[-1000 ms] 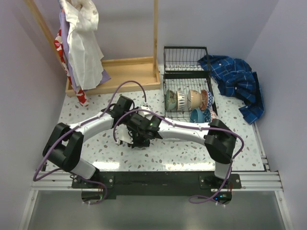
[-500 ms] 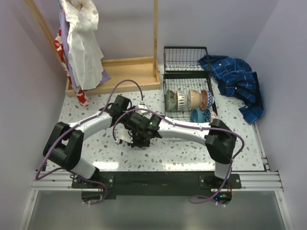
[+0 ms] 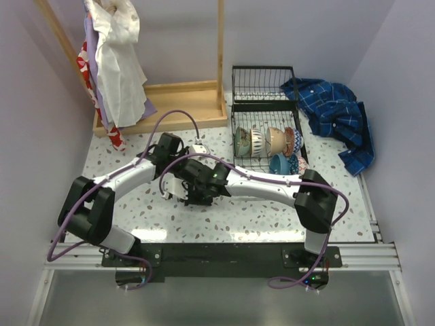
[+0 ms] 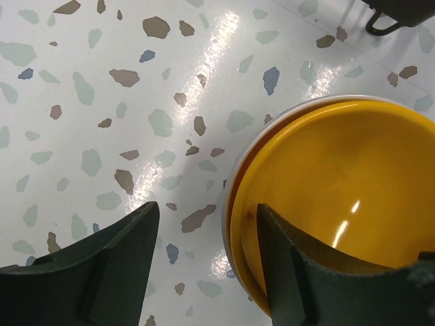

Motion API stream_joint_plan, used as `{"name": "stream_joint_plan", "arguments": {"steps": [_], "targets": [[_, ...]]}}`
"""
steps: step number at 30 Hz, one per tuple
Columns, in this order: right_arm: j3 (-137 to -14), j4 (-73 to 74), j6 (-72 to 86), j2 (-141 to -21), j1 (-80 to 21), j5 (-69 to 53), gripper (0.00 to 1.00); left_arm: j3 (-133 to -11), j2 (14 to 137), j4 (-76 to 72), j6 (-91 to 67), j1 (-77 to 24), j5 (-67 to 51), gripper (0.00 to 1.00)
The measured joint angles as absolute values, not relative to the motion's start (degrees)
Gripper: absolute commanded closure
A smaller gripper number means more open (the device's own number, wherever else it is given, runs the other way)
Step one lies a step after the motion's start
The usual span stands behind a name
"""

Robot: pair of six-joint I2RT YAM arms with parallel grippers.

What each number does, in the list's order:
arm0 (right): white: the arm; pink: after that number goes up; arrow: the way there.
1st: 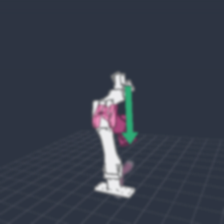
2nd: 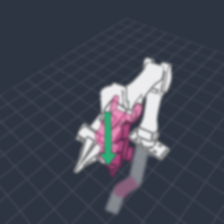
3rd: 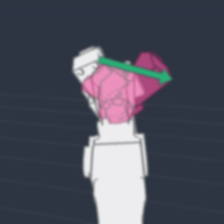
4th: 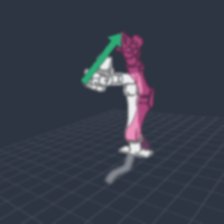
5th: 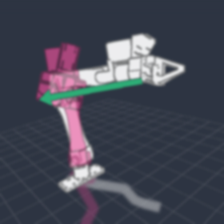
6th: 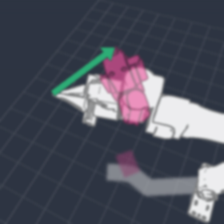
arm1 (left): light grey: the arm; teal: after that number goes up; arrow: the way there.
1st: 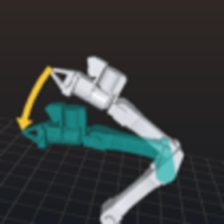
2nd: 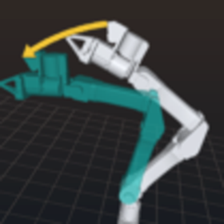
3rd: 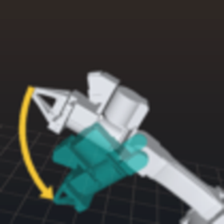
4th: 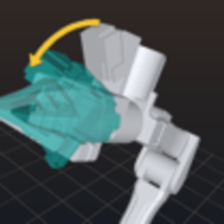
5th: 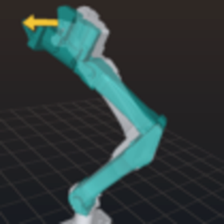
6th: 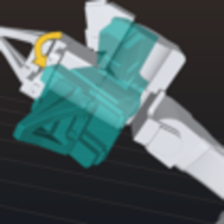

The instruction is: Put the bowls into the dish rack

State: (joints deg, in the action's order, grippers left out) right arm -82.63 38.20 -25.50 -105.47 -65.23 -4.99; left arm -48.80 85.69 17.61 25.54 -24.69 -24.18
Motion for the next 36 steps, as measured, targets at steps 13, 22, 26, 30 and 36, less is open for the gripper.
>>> {"name": "stream_joint_plan", "arguments": {"steps": [13, 22, 26, 30, 36], "targets": [[-73.3, 29.3, -28.2, -102.0, -65.6, -0.1, 1.00, -49.1, 86.4, 17.3, 22.0, -24.6, -26.4, 0.62], [-73.1, 27.4, -28.3, -102.0, -65.8, 1.1, 1.00, -49.8, 88.2, 17.2, 21.4, -24.6, -28.1, 0.92], [-73.2, 25.0, -27.1, -102.0, -66.1, 1.1, 1.00, -51.1, 89.6, 16.8, 19.5, -24.6, -27.9, 1.00], [-73.3, 25.0, -26.2, -102.0, -66.1, 2.0, 0.64, -51.7, 89.6, 16.8, 18.6, -24.6, -27.7, 1.00], [-75.0, 29.1, -26.8, -101.2, -65.8, 4.0, 0.32, -51.7, 89.1, 18.7, 19.7, -24.0, -25.5, 1.00]]}}
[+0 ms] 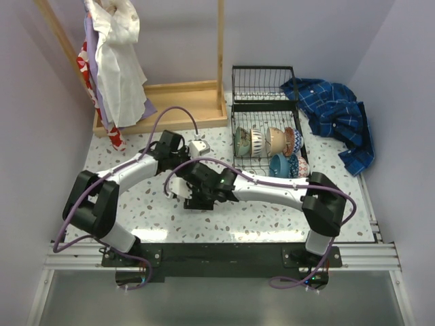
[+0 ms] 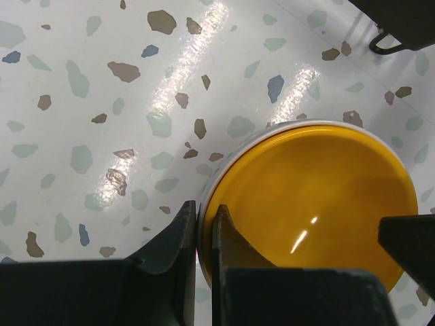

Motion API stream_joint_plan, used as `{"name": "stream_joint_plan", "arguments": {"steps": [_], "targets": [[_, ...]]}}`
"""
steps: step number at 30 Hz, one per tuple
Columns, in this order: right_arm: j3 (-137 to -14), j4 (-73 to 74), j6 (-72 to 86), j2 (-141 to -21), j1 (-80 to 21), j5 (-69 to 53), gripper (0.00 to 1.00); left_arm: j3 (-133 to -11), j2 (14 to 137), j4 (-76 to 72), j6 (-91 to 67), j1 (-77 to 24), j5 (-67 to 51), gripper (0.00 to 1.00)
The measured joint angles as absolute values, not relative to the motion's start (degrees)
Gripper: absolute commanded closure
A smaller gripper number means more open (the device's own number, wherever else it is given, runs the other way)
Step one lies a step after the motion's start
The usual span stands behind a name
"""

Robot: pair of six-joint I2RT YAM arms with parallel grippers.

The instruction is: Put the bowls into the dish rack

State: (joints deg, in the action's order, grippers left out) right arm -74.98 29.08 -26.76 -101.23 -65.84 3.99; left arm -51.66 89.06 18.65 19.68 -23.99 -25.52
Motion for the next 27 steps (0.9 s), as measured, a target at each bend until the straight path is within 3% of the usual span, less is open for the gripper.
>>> {"name": "stream_joint_plan", "arguments": {"steps": [1, 12, 18, 23, 27], "targets": [[-75.1, 29.9, -26.6, -100.7, -65.7, 4.0, 0.27, -51.7, 88.9, 18.9, 19.7, -24.0, -25.2, 1.00], [-76.2, 35.1, -22.0, -90.9, -64.8, 2.9, 0.27, -51.6, 87.1, 19.8, 20.9, -24.0, -24.8, 1.00], [-76.2, 36.7, -20.6, -91.0, -59.5, -5.9, 0.37, -50.8, 87.1, 19.1, 22.1, -24.0, -24.6, 1.00], [-77.6, 37.4, -22.0, -94.6, -57.4, -13.3, 0.37, -49.9, 87.1, 17.9, 22.1, -23.9, -24.9, 1.00], [-79.3, 38.3, -24.3, -98.0, -57.8, -17.1, 0.37, -49.9, 88.1, 16.8, 22.0, -23.9, -26.5, 0.75]]}}
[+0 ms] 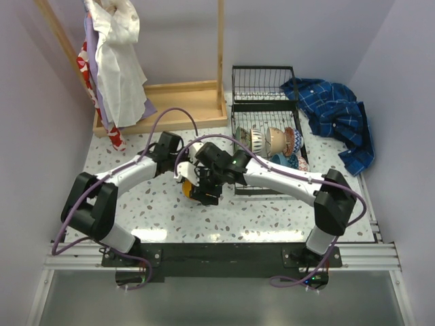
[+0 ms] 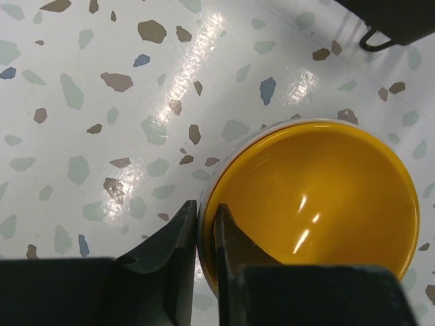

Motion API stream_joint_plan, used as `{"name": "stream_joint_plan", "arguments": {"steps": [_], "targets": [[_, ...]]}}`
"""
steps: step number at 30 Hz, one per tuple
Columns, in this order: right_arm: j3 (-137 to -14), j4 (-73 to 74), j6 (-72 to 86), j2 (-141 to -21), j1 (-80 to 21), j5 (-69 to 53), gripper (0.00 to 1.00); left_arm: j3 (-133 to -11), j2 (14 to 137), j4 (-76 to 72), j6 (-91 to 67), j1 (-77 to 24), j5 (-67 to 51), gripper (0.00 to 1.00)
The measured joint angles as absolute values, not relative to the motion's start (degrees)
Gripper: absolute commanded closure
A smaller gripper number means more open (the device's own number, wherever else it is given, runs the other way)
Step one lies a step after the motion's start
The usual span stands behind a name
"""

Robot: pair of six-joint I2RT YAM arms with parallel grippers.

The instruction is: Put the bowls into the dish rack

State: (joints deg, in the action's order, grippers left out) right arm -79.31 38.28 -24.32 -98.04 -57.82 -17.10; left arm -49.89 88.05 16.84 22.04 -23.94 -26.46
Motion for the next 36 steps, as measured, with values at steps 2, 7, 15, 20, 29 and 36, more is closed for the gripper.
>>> {"name": "stream_joint_plan", "arguments": {"steps": [2, 7, 15, 20, 29, 36], "targets": [[-80.2, 38.5, -25.2, -99.5, -58.1, -18.0, 0.37, -50.1, 89.0, 16.2, 21.9, -23.8, -27.5, 0.72], [-81.6, 39.2, -26.2, -100.1, -58.1, -19.1, 0.36, -50.4, 90.6, 15.9, 21.6, -23.7, -27.9, 0.67], [-81.8, 39.6, -26.4, -99.9, -58.1, -19.2, 0.36, -52.1, 87.9, 16.6, 21.5, -23.8, -27.3, 0.67], [-81.8, 39.8, -26.7, -99.4, -58.1, -19.2, 0.36, -52.9, 87.4, 16.8, 21.0, -23.7, -27.2, 0.68], [-81.8, 39.9, -26.7, -99.4, -58.1, -19.2, 0.36, -53.4, 87.2, 17.5, 20.3, -23.7, -28.0, 0.76], [-81.8, 39.9, -26.6, -99.4, -58.1, -19.2, 0.36, -53.8, 85.6, 17.7, 20.3, -23.7, -29.0, 0.84]]}}
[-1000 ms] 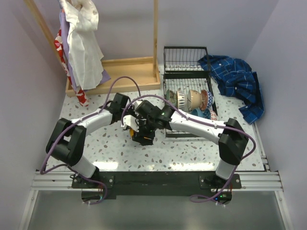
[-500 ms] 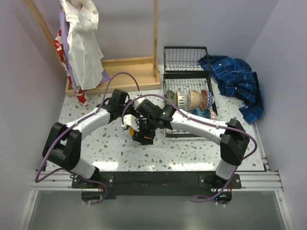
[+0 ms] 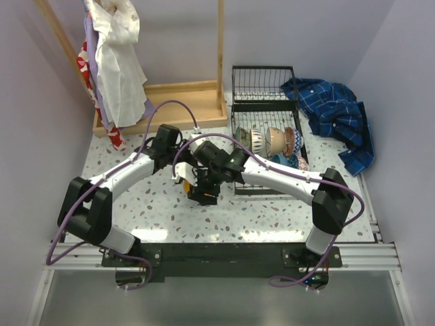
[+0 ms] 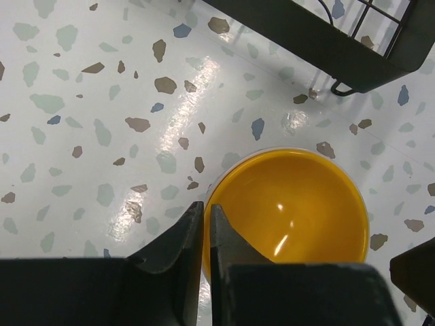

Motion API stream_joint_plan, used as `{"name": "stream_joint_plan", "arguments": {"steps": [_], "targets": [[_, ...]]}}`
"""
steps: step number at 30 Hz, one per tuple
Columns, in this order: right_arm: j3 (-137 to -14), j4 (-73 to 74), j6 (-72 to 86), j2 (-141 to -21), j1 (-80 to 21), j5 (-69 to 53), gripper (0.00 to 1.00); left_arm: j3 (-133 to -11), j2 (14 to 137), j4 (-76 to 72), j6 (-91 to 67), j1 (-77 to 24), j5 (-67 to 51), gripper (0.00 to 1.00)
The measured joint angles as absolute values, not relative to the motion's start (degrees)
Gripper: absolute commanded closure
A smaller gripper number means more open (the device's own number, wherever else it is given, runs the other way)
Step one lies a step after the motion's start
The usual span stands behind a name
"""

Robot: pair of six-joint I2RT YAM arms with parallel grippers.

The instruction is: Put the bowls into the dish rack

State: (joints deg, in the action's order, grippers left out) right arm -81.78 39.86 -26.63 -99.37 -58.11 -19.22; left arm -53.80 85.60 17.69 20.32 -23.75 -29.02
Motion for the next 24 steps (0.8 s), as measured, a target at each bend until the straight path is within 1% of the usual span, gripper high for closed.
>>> {"name": "stream_joint_plan", "arguments": {"steps": [2, 10, 24], "targets": [[-81.8, 39.9, -26.6, -99.4, -58.1, -19.2, 0.36, -53.8, 85.5, 17.7, 20.3, -23.7, -29.2, 0.78], [-81.8, 39.8, -26.6, -99.4, -58.2, -19.2, 0.36, -53.7, 85.5, 17.4, 20.3, -23.7, -27.4, 0.86], [-83.0, 39.8, -26.7, -99.9, -58.5, -19.0, 0.36, -50.7, 85.4, 14.3, 20.5, -23.7, -26.2, 0.87]]}}
